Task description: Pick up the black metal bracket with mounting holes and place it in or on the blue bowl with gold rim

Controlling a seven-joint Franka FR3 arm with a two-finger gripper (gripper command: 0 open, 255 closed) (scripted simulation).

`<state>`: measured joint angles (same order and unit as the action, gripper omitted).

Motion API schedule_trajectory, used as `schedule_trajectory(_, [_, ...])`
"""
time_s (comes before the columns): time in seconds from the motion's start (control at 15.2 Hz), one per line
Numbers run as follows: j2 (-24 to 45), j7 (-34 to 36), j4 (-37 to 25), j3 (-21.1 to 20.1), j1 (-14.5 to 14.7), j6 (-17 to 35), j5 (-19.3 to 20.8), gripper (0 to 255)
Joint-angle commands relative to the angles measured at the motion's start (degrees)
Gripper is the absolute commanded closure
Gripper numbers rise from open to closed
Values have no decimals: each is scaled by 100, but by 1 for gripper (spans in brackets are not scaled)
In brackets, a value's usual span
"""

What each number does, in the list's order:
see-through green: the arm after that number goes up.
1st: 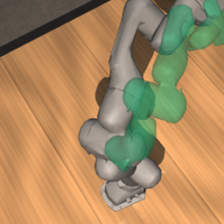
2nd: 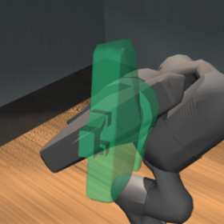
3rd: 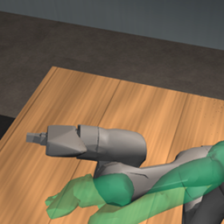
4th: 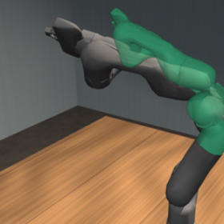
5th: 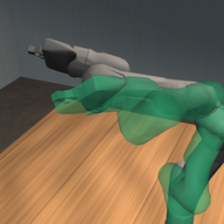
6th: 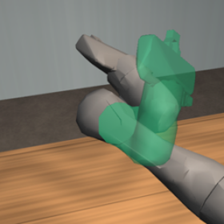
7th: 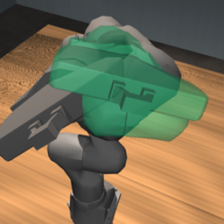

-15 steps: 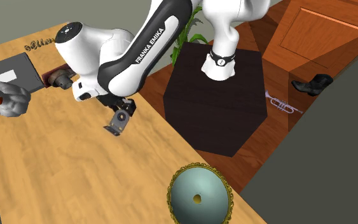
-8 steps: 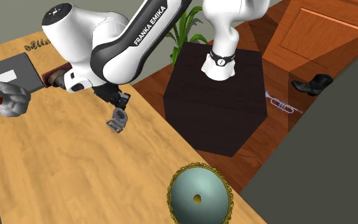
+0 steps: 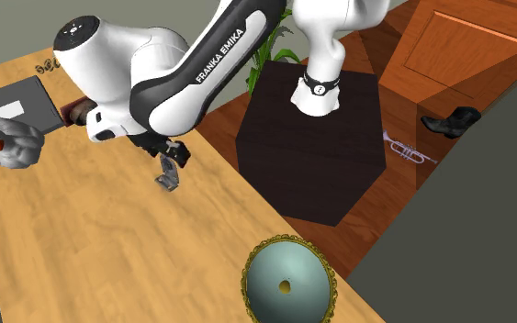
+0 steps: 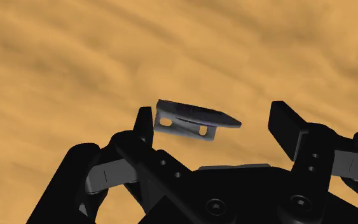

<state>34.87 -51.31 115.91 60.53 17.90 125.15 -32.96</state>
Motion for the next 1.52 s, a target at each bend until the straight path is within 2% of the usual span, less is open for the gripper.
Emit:
schedule_trajectory(0.0, [480, 534, -333, -158, -100, 29, -164, 0])
schedule_trajectory(0.13, [788, 850, -577, -255, -189, 28, -251, 0])
schedule_trajectory(0.59, [1102, 669, -524, -621, -457, 399, -568, 0])
schedule_trajectory(1.12, [1101, 669, -524, -620, -457, 398, -568, 0])
schedule_trajectory(1.19, [1101, 669, -524, -620, -457, 398, -568, 255])
schedule_trajectory(1.45, [1101, 669, -524, -620, -457, 398, -568, 255])
